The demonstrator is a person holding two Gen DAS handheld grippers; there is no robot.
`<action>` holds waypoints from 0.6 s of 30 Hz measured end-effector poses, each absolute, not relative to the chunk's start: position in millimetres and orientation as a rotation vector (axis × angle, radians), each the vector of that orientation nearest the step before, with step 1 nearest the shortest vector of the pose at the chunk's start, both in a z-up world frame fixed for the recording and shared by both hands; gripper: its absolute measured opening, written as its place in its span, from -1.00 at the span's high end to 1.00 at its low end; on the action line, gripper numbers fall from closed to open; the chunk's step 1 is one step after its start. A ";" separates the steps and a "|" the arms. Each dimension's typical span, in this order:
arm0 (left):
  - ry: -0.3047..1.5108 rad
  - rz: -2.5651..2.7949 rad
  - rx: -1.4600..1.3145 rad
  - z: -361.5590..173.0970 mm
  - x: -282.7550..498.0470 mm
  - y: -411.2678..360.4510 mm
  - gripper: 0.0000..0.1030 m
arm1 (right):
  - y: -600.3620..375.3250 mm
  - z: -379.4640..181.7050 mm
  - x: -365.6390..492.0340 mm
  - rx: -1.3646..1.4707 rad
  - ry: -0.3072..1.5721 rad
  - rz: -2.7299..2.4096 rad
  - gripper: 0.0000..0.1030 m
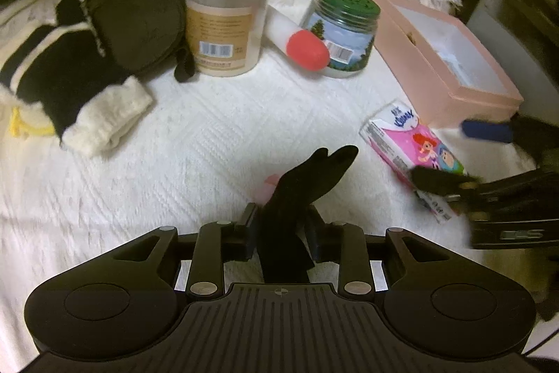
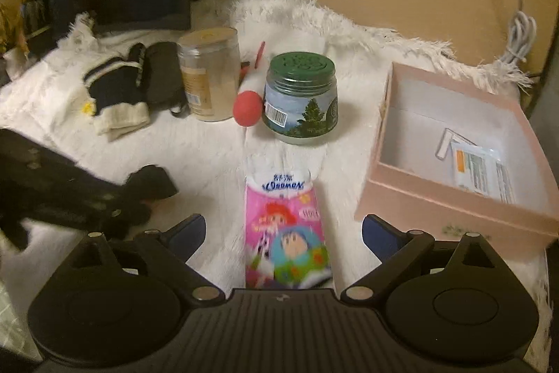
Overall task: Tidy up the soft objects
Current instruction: 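Grasp a small black clip with the left gripper while the right gripper grasps the Kleenex pack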
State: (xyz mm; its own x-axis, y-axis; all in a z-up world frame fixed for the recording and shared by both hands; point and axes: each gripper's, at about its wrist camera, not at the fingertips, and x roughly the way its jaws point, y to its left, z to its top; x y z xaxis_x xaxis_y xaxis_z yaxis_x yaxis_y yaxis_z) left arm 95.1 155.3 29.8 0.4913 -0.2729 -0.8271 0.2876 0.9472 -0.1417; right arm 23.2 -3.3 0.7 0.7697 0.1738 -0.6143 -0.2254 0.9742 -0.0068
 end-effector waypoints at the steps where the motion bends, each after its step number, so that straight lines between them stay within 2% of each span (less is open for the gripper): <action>1: 1.000 -0.334 -0.005 29.5 93.9 157.8 0.39 | -0.5 -4.0 31.5 -0.089 0.683 0.216 -0.80; 2: 0.998 -0.333 -0.021 29.1 92.9 159.8 0.38 | 1.3 -7.8 37.2 -0.094 0.708 0.212 -0.74; 4: 0.995 -0.338 -0.035 29.0 92.7 162.1 0.44 | 5.4 -16.4 46.7 -0.094 0.785 0.200 0.00; 13: 0.966 -0.497 -0.029 51.1 59.1 140.2 0.46 | -40.3 29.8 -33.3 -0.104 0.748 0.215 0.02; 18: 0.828 -0.680 -0.044 115.8 63.3 87.9 0.46 | -87.6 52.9 -78.9 -0.082 0.681 0.130 0.02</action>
